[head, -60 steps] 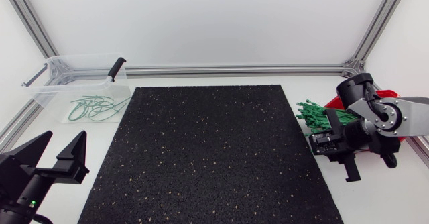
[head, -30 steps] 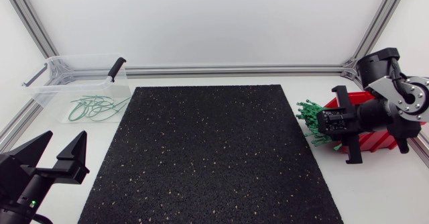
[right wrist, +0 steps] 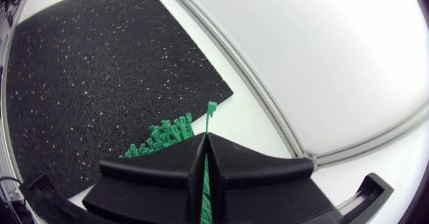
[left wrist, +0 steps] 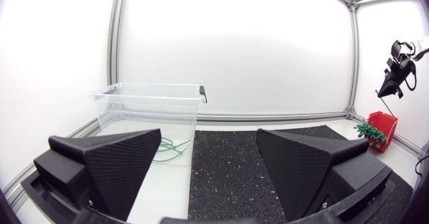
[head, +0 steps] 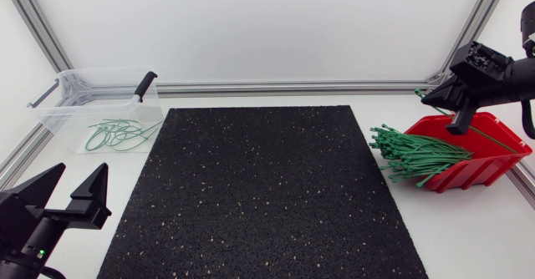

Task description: Take a green cable tie from the red box, thread the tail through the head to close it, then place it in the transparent bin on the left.

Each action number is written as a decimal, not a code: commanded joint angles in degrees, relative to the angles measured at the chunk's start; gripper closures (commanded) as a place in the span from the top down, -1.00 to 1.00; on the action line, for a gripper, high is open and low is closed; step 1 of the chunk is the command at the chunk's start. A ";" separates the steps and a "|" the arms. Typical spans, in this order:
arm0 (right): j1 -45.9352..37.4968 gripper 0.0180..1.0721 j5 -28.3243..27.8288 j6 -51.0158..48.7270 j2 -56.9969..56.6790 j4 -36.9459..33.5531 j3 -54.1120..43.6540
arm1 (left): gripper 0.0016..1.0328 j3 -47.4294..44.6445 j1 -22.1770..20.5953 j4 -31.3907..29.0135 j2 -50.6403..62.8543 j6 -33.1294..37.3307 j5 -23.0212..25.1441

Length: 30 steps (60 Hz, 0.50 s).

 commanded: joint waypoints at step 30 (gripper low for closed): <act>9.95 -0.89 -6.84 21.86 -9.15 -12.43 10.99 | 0.92 -2.26 -0.43 -1.28 -0.23 -1.02 -0.47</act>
